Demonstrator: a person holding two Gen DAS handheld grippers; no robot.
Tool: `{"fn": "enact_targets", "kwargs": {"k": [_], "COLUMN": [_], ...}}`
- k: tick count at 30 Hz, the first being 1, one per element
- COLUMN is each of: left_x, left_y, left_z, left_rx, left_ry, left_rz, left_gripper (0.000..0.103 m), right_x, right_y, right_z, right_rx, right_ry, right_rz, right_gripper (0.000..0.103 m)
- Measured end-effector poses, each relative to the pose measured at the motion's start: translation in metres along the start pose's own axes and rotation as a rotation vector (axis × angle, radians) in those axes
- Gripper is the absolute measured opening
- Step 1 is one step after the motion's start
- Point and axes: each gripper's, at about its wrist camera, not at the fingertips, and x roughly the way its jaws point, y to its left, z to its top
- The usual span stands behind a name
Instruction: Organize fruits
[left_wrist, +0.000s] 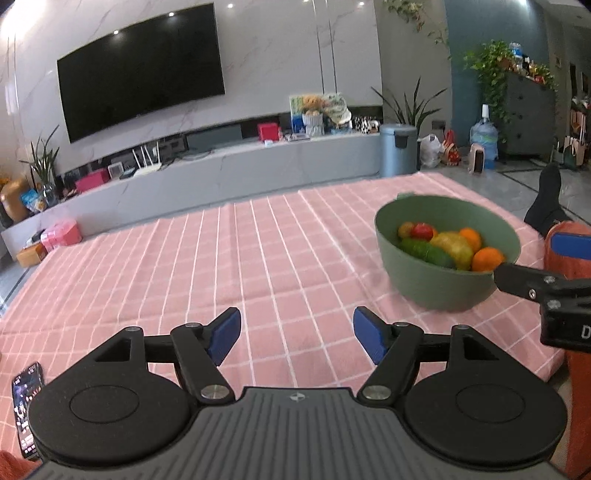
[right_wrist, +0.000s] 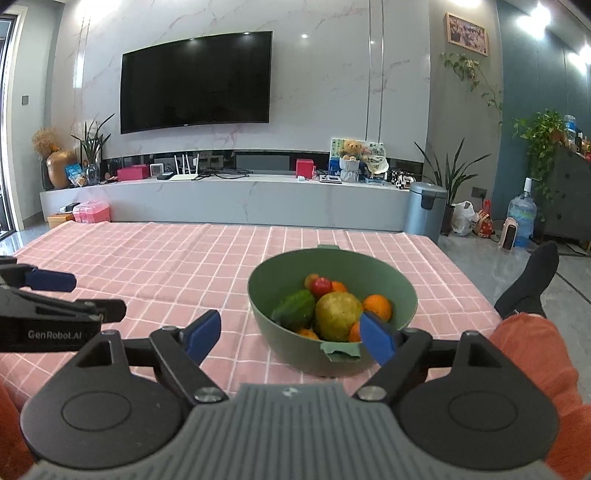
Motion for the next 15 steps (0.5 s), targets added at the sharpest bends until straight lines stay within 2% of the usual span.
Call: {"fn": "enact_targets", "kwargs": {"k": [8,15], "left_x": [0.010,0.007], "left_y": [0.005,0.009], "left_z": [-0.016,-0.021], "left_rx": [-0.011,-0.027], "left_ry": [0.061,0.066], "left_rz": [0.023,0.033], "left_gripper": [0.083,0.083], "right_x": [0.024,0.030], "right_y": [0.005,0.005], "right_z": [-0.007,-0.008], "right_rx": [-0.007,-0.016], "right_ry": [0.023,0.029], "right_rz": [0.011,0.020], "right_gripper": [0.079,0.079]}}
